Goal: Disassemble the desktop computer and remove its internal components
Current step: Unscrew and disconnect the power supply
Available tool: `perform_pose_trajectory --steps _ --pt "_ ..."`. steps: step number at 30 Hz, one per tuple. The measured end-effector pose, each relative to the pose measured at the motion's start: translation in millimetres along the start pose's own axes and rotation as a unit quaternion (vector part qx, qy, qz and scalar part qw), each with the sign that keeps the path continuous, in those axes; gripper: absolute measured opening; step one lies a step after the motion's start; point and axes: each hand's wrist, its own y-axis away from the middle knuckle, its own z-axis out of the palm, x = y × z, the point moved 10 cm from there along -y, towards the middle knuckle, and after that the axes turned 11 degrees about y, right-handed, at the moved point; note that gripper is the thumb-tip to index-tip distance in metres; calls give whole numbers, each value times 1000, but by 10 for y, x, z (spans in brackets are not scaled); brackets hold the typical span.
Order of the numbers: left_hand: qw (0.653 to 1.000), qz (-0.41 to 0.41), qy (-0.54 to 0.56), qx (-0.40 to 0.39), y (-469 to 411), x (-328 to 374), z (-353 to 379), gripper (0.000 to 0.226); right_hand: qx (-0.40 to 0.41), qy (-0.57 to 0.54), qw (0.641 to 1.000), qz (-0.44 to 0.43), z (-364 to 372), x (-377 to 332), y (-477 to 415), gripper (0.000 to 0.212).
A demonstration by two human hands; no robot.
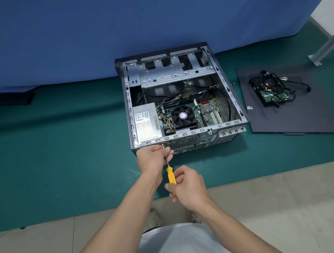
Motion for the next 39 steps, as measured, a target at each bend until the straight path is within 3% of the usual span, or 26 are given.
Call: perform_pose_trajectory --steps 2,4,8,10,14,17,20,23,24,28,30,34,39 --pt "1000 7 -5 10 -4 6 7 11 -4 -6 1000 0 -4 19 -13 22" --pt "1000 -9 24 -6 -3 -18 49 8 -76 -102 992 26 85 73 -22 17" --pt "993 -54 88 -52 6 -66 104 9 -276 -382 879 70 309 -41 109 19" --pt "990 -67 109 -66 6 -86 112 9 -269 -365 890 48 292 -76 99 17" --pt "999 -28 30 -35 -2 -40 34 10 -119 -189 975 18 197 -60 41 7" --pt "1000 -7 -1 -14 -15 -19 15 13 -30 -80 996 11 101 -45 16 16" --pt "999 -28 24 -29 -17 -46 55 11 -94 -150 984 35 162 -4 1 13" --pt "992 -60 87 -65 5 -83 100 13 -243 -329 910 66 299 -69 75 10" --pt "990 -67 104 -72 11 -94 107 12 -254 -331 907 60 291 -76 77 10" --pt "991 -52 110 -49 13 -101 88 4 -118 -133 984 24 134 14 -37 9" --pt "996 -31 85 -17 -7 -86 47 5 -42 -29 999 6 38 7 -69 12" --pt "999 -7 52 2 -40 -84 29 9 19 164 985 -50 -91 -54 -110 13" --pt "998 48 -46 1 -76 -17 -4 18 38 276 959 -58 -243 34 -179 15"
